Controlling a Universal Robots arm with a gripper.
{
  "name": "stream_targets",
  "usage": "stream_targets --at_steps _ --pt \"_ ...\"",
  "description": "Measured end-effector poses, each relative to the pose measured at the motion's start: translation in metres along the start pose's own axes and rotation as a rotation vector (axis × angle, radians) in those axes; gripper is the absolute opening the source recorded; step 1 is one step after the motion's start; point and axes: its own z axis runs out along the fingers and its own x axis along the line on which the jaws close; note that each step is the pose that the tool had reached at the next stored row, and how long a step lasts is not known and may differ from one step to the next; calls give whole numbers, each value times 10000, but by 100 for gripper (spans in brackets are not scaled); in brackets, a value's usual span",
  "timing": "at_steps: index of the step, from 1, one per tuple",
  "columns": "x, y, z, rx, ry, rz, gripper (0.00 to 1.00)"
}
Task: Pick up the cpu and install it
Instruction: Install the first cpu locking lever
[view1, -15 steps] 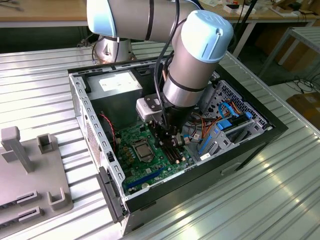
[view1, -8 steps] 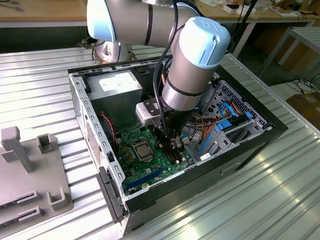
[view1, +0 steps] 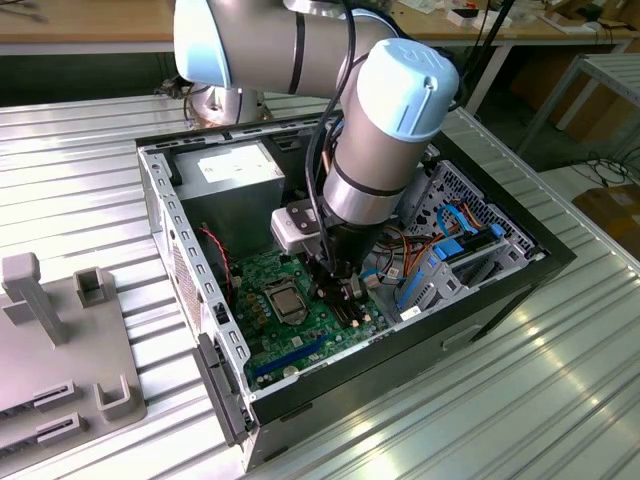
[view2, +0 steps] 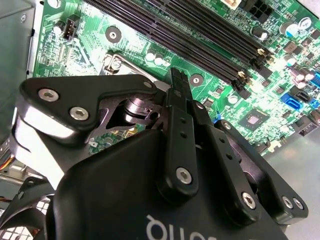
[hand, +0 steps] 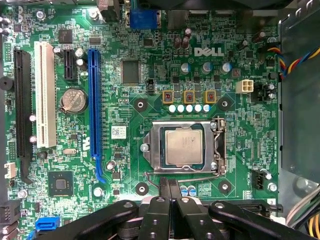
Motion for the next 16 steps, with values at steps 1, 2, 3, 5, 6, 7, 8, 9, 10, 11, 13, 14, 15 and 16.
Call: stream_targets --at_steps 1,2,3,5,6,7,8,9,10,11,13,14,15,16 --pt "5 0 7 1 -1 -10 11" --pt "7 0 12 1 -1 -18 11" --pt "9 -1 15 1 0 -22 11" --pt "13 -1 25 0 4 -39 11" --pt "15 -1 30 1 4 -46 11" --pt "17 -1 36 4 1 -57 11" --pt "18 -1 39 5 2 -63 11" --pt "19 -2 41 7 1 -68 11" --pt "23 -2 43 9 2 -73 11" --pt "26 -1 45 9 4 -78 11" --pt "30 -2 51 10 3 -101 11" --pt "32 -2 53 10 4 -109 11" --pt "34 -2 55 10 5 -115 11" --pt "35 -2 56 10 6 -121 11"
